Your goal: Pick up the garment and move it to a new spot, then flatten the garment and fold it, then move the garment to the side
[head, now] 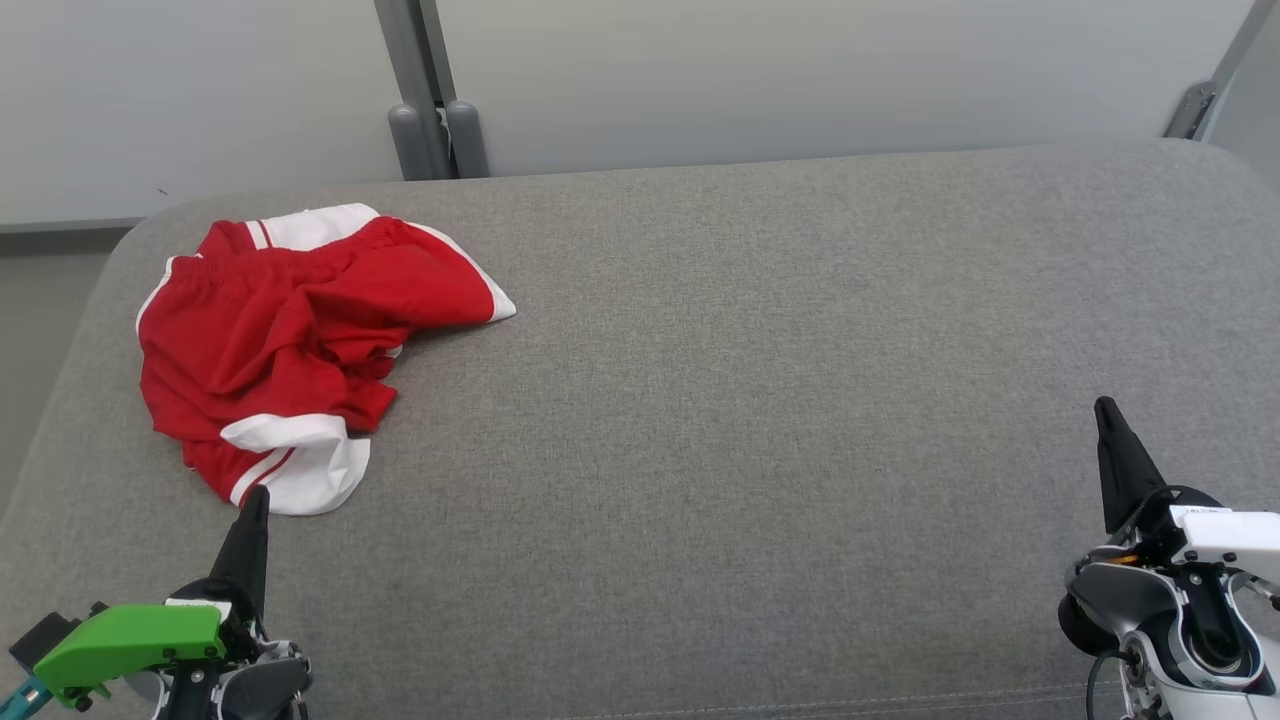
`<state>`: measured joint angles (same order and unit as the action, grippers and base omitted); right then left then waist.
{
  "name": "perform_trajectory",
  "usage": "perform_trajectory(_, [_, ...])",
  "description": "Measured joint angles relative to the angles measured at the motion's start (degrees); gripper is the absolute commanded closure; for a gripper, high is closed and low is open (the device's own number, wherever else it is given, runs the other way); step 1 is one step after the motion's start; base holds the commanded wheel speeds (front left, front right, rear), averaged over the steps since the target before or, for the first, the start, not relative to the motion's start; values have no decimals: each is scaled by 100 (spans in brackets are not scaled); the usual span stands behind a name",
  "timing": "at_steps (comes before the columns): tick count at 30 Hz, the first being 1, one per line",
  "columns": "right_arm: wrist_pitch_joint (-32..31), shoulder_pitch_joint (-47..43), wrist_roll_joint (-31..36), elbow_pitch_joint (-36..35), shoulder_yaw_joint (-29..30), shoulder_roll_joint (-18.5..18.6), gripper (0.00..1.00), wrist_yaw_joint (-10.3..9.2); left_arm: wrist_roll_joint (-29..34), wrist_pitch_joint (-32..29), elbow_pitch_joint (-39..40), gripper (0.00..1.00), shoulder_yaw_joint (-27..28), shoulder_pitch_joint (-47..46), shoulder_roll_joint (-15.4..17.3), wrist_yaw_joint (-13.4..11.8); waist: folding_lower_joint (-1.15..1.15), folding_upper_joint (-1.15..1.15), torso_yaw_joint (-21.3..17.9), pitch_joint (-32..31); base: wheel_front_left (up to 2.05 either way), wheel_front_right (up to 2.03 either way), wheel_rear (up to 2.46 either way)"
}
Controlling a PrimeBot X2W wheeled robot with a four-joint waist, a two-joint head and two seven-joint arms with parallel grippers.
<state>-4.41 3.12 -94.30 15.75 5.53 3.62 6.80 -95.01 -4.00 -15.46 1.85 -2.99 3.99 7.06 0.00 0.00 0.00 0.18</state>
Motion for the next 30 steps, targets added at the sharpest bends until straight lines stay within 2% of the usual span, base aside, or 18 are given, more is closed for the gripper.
perform_trajectory(30, [-19,0,1,0,10,-3,100,0,5,-5,0,100,10,0,-8,0,0,0,0,0,0,0,0])
